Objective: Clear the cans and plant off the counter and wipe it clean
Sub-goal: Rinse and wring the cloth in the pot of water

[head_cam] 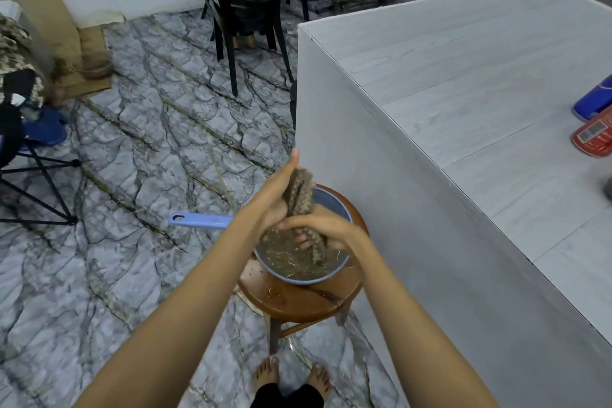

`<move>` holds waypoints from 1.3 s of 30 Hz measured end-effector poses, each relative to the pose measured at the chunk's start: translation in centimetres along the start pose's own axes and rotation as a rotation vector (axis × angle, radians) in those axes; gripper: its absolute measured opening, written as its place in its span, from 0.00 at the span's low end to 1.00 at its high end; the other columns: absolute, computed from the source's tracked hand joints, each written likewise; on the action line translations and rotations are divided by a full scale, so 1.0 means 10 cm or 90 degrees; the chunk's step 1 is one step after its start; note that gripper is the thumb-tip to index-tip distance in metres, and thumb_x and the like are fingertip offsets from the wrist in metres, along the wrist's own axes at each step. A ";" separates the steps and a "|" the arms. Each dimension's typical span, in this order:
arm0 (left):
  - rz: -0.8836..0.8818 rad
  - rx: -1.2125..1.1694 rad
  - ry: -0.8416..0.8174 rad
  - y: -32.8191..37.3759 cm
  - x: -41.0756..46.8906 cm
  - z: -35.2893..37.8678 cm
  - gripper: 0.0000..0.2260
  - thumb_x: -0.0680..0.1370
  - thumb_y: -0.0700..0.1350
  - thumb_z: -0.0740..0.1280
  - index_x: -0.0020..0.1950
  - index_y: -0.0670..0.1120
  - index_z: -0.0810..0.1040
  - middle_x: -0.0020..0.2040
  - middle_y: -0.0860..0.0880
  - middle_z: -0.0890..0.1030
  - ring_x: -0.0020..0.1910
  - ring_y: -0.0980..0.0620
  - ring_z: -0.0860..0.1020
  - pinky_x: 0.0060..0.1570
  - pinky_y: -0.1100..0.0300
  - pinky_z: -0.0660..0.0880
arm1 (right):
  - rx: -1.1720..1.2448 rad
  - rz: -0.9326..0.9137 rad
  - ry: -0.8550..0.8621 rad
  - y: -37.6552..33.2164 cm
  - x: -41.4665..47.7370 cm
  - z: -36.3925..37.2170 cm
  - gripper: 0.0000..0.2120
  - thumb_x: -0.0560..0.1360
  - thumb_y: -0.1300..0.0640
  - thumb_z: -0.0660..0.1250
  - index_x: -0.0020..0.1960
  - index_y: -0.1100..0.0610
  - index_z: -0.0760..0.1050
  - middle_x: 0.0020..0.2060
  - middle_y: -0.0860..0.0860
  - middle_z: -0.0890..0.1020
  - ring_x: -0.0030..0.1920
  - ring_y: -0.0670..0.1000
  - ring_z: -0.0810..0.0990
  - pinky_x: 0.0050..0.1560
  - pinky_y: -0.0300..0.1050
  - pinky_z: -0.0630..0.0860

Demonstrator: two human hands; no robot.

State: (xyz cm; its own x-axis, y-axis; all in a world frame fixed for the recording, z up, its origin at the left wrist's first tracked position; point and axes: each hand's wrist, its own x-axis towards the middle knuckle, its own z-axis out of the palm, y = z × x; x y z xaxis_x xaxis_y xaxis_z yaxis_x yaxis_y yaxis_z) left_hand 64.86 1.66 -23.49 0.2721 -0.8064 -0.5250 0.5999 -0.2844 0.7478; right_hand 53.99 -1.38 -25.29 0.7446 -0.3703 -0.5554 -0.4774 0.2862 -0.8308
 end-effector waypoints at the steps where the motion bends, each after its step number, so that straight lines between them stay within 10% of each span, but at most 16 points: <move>1: 0.006 0.039 -0.085 0.05 -0.07 -0.05 0.19 0.73 0.58 0.63 0.49 0.42 0.75 0.45 0.45 0.80 0.47 0.49 0.79 0.49 0.58 0.77 | 0.085 0.010 -0.076 -0.04 -0.04 -0.08 0.09 0.72 0.63 0.70 0.37 0.56 0.72 0.25 0.47 0.72 0.25 0.45 0.72 0.28 0.36 0.72; 5: -0.042 0.289 -0.252 0.00 -0.23 -0.25 0.30 0.64 0.61 0.72 0.57 0.42 0.75 0.58 0.43 0.78 0.57 0.47 0.75 0.58 0.56 0.70 | 0.122 0.075 -0.249 -0.18 -0.15 -0.28 0.12 0.71 0.59 0.69 0.52 0.60 0.71 0.32 0.46 0.78 0.34 0.43 0.77 0.38 0.37 0.77; 9: 0.009 0.167 -0.254 -0.09 -0.23 -0.18 0.17 0.72 0.44 0.68 0.59 0.41 0.75 0.59 0.48 0.81 0.60 0.51 0.77 0.55 0.57 0.73 | 0.075 0.052 -0.255 -0.18 -0.15 -0.30 0.26 0.73 0.59 0.69 0.68 0.61 0.66 0.49 0.47 0.78 0.59 0.48 0.73 0.68 0.54 0.67; 13: -0.014 0.000 -0.328 -0.05 -0.28 -0.13 0.19 0.64 0.42 0.72 0.53 0.39 0.77 0.49 0.46 0.85 0.44 0.54 0.84 0.36 0.66 0.79 | 0.213 -0.073 -0.479 -0.05 -0.22 -0.34 0.16 0.74 0.54 0.67 0.61 0.51 0.75 0.57 0.47 0.81 0.62 0.46 0.76 0.66 0.46 0.70; 20: 0.002 -0.137 -0.440 0.07 -0.19 -0.09 0.18 0.62 0.42 0.76 0.51 0.43 0.81 0.42 0.44 0.85 0.50 0.42 0.82 0.60 0.48 0.73 | 0.254 -0.059 -0.531 0.18 -0.04 -0.26 0.25 0.67 0.53 0.75 0.61 0.59 0.73 0.60 0.59 0.78 0.64 0.60 0.74 0.63 0.67 0.66; 23: -0.037 -0.125 -0.496 0.12 -0.19 -0.04 0.17 0.65 0.42 0.75 0.53 0.43 0.81 0.36 0.48 0.81 0.39 0.48 0.83 0.53 0.50 0.79 | 0.256 -0.057 -0.503 0.13 -0.02 -0.21 0.20 0.68 0.54 0.74 0.57 0.58 0.75 0.52 0.54 0.83 0.47 0.49 0.83 0.45 0.46 0.82; 25: -0.043 -0.124 -0.477 0.12 -0.14 -0.05 0.18 0.65 0.41 0.75 0.53 0.44 0.79 0.32 0.50 0.76 0.31 0.54 0.77 0.48 0.55 0.80 | 0.261 -0.014 -0.495 0.08 -0.02 -0.20 0.18 0.69 0.57 0.73 0.56 0.59 0.73 0.40 0.49 0.82 0.29 0.40 0.76 0.26 0.30 0.73; 29: -0.041 -0.112 -0.377 0.06 0.00 -0.09 0.16 0.68 0.41 0.71 0.54 0.44 0.74 0.31 0.52 0.72 0.24 0.58 0.69 0.37 0.63 0.76 | 0.108 0.035 -0.258 -0.05 0.00 -0.13 0.03 0.74 0.63 0.65 0.43 0.57 0.73 0.22 0.43 0.66 0.19 0.39 0.60 0.18 0.29 0.56; 34: 0.014 0.003 -0.144 -0.08 0.03 0.02 0.02 0.73 0.39 0.65 0.42 0.43 0.72 0.23 0.54 0.69 0.18 0.60 0.63 0.22 0.66 0.66 | -0.085 0.066 0.018 -0.04 0.03 0.07 0.15 0.72 0.61 0.68 0.30 0.54 0.67 0.16 0.43 0.65 0.16 0.41 0.61 0.17 0.33 0.56; 39: 0.069 0.066 0.144 -0.20 0.05 0.07 0.11 0.71 0.45 0.72 0.37 0.43 0.71 0.17 0.55 0.66 0.16 0.57 0.59 0.19 0.66 0.61 | -0.344 0.006 0.245 0.10 0.13 0.27 0.04 0.74 0.60 0.60 0.42 0.58 0.71 0.38 0.53 0.77 0.38 0.53 0.75 0.28 0.41 0.64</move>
State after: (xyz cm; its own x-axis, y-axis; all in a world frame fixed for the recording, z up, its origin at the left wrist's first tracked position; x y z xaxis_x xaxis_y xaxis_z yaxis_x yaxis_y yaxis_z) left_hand 63.30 1.47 -24.99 0.4984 -0.7023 -0.5084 0.4815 -0.2634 0.8359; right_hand 55.71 0.80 -26.74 0.5667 -0.6883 -0.4530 -0.7247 -0.1547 -0.6715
